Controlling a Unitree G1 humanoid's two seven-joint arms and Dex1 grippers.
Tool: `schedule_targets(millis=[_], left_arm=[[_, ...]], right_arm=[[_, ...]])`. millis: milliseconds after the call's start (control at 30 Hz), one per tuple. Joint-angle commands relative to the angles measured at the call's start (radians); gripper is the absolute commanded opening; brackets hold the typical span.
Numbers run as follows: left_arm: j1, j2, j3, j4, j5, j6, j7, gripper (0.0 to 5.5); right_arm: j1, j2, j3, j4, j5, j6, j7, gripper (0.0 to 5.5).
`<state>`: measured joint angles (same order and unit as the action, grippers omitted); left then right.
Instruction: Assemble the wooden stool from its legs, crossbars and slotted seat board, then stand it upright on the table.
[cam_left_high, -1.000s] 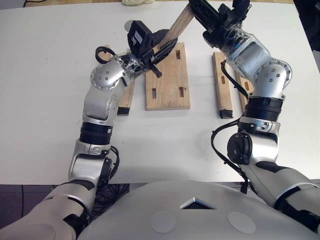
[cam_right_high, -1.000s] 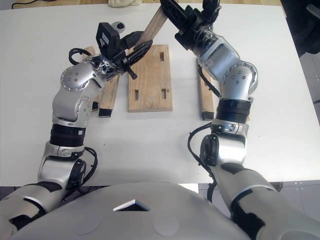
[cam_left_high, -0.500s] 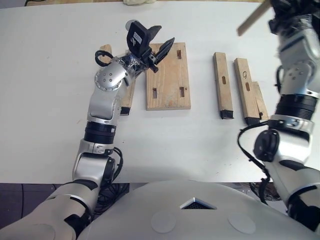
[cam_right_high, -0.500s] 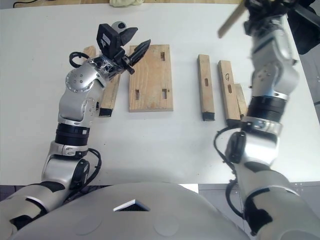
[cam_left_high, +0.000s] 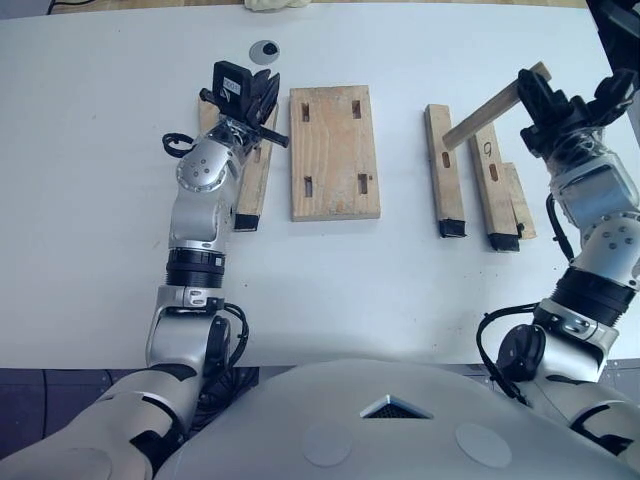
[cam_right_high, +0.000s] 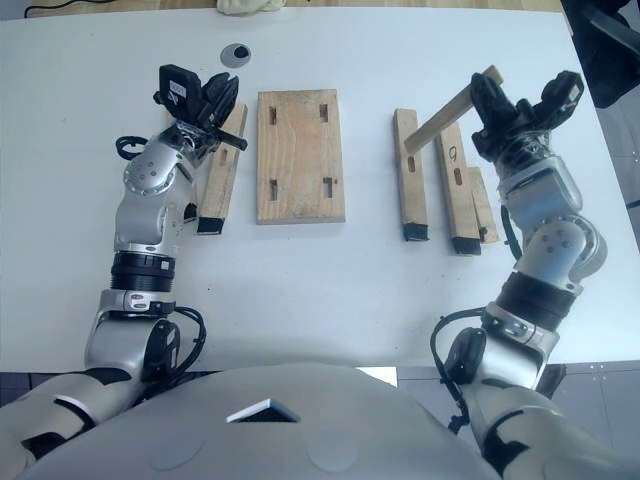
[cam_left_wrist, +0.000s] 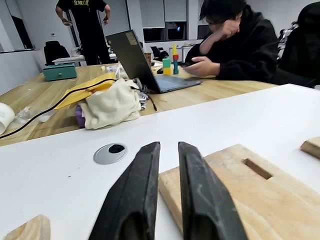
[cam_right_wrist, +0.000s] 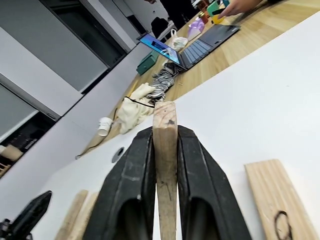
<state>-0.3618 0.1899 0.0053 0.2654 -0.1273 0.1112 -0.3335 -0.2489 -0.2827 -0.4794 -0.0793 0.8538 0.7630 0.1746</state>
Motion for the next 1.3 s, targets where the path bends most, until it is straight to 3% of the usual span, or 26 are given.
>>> schedule_targets(millis=[33, 400, 633, 867, 967, 1233, 1300], left_arm=[[-0.01, 0.016, -0.001, 0.036, 0.025, -0.008, 0.004, 0.61], [-0.016, 0.016, 0.003, 0.049, 0.023, 0.002, -0.015, 0.61], [-0.032, 0.016, -0.002, 0.056, 0.028, 0.004, -0.017, 0.61], [-0.032, 0.023, 0.003, 0.05, 0.028, 0.011, -0.015, 0.61], [-0.022, 0.017, 0.003, 0.045, 0.03, 0.013, -0.006, 0.61], [-0.026, 0.01, 0.01, 0.056, 0.031, 0.003, 0.017, 0.61], [-0.022, 0.01, 0.01, 0.057, 0.033, -0.001, 0.021, 0.61]], right_arm=[[0.033, -0.007, 0.039, -0.002, -0.065, -0.06, 0.025, 0.38], [0.092, 0.04, 0.093, 0.072, -0.176, -0.196, 0.039, 0.38], [0.161, 0.048, 0.3, 0.096, -0.488, -0.438, 0.006, 0.38], [0.289, 0.068, 0.38, 0.323, -0.667, -0.649, -0.026, 0.38], [0.363, 0.068, 0.401, 0.402, -0.678, -0.667, -0.015, 0.38], [0.323, 0.017, 0.422, 0.454, -0.688, -0.654, 0.013, 0.38], [0.329, 0.013, 0.422, 0.456, -0.683, -0.641, 0.022, 0.91]])
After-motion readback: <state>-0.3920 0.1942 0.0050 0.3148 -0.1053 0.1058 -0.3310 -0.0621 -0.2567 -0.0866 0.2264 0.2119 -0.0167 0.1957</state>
